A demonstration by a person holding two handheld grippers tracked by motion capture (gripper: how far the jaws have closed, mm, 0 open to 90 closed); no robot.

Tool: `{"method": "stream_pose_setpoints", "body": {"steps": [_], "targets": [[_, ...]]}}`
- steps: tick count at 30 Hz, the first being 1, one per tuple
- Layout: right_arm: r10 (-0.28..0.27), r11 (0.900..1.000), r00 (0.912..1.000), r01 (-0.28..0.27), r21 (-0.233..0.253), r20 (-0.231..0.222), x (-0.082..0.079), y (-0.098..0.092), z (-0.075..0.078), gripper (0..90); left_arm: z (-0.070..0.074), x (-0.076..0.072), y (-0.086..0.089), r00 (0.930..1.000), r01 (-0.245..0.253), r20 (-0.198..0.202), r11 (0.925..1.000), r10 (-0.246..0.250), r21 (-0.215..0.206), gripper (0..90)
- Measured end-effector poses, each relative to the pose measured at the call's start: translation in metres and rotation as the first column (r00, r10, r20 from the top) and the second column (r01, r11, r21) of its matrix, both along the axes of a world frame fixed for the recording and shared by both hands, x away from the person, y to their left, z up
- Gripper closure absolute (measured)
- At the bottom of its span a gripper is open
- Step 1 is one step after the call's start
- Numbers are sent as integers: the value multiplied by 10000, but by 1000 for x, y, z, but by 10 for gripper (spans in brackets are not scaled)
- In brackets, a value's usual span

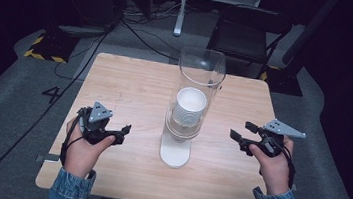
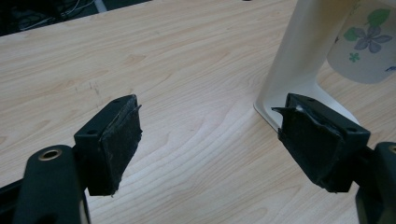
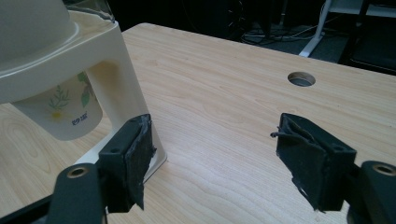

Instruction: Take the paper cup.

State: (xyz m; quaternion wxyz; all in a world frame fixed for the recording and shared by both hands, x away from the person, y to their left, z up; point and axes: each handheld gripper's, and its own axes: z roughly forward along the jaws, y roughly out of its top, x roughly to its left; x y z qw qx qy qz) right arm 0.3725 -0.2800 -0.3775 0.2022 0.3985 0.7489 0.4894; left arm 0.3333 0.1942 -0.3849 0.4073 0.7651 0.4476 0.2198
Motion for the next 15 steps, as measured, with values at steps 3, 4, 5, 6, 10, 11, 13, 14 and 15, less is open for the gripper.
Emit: {"method": "stream_pose_setpoints", "body": {"steps": [3, 4, 5, 6, 10, 11, 13, 14, 15], "targets": [[5, 10000, 10000, -5, 59, -5, -1, 0, 1, 279, 0, 0, -1, 10000, 55, -39, 10000, -54, 30, 208], [37, 10000, 10000, -37, 50, 54, -2, 1, 1, 279, 0, -1, -1, 10000, 92, -28, 9999, -92, 57, 208], [37, 10000, 10000, -37, 50, 54, -2, 1, 1, 279, 0, -1, -1, 10000, 92, -28, 9999, -92, 57, 208], [66, 10000, 10000, -66, 52, 49, -2, 2, 1, 278, 1, -1, -2, 10000, 83, 29, 10000, -83, 22, 208], [149, 9999, 9998, -149, 5, 112, -2, 3, 1, 277, 3, -2, -2, 9999, 117, 56, 9999, -117, 27, 208], [152, 9999, 9998, -152, 0, 137, -3, 3, 1, 277, 3, -2, -3, 9999, 124, 32, 9999, -124, 5, 208], [140, 9999, 9998, -141, 8, 125, -3, 3, 2, 276, 3, -2, -3, 9999, 152, 37, 9999, -152, -4, 208], [97, 9999, 9999, -98, 56, 115, -4, 2, 2, 277, 3, -1, -4, 9998, 215, 18, 9998, -215, 14, 208], [92, 9999, 9999, -93, 87, 135, -4, 2, 2, 276, 2, -1, -4, 9998, 212, 22, 9998, -212, -5, 208]]}}
